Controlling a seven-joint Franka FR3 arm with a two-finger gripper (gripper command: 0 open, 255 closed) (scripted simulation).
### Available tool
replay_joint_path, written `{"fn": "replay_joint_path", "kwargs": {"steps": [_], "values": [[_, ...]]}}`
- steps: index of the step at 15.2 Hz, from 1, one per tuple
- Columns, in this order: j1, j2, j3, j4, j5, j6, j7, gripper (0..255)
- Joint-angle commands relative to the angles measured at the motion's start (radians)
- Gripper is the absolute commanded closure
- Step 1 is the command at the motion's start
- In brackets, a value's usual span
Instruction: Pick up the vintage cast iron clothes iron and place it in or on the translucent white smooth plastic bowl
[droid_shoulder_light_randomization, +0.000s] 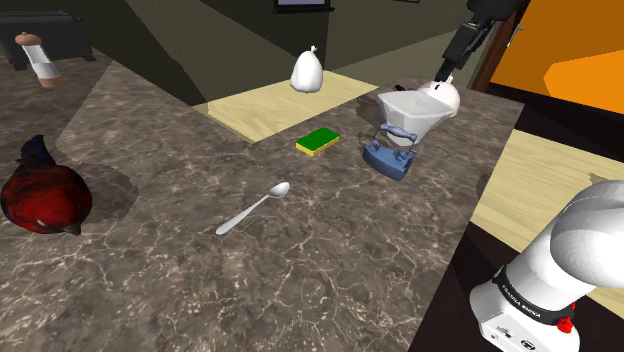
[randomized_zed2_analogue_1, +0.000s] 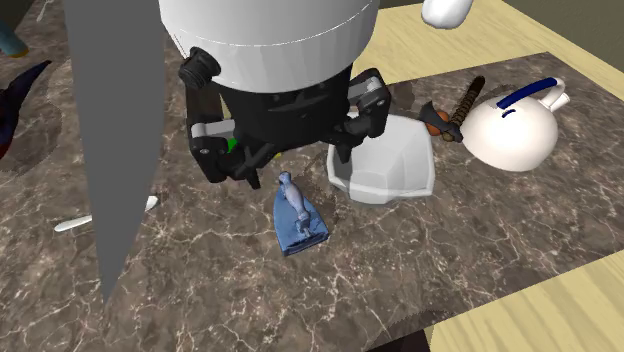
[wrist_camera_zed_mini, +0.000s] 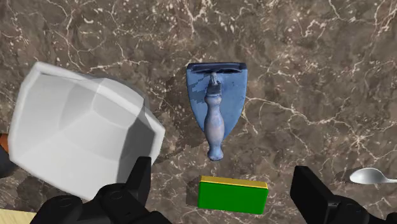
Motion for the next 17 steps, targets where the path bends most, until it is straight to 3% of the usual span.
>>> {"fn": "replay_joint_path", "kwargs": {"steps": [1, 11, 17], "values": [[0.000, 0.000, 0.000, 0.000, 0.000, 0.000, 0.000, 0], [-0.013, 0.129, 0.065, -0.224, -0.017, 0.308, 0.074, 0], [-0.016, 0.159, 0.068, -0.278, -0.021, 0.392, 0.079, 0]]}}
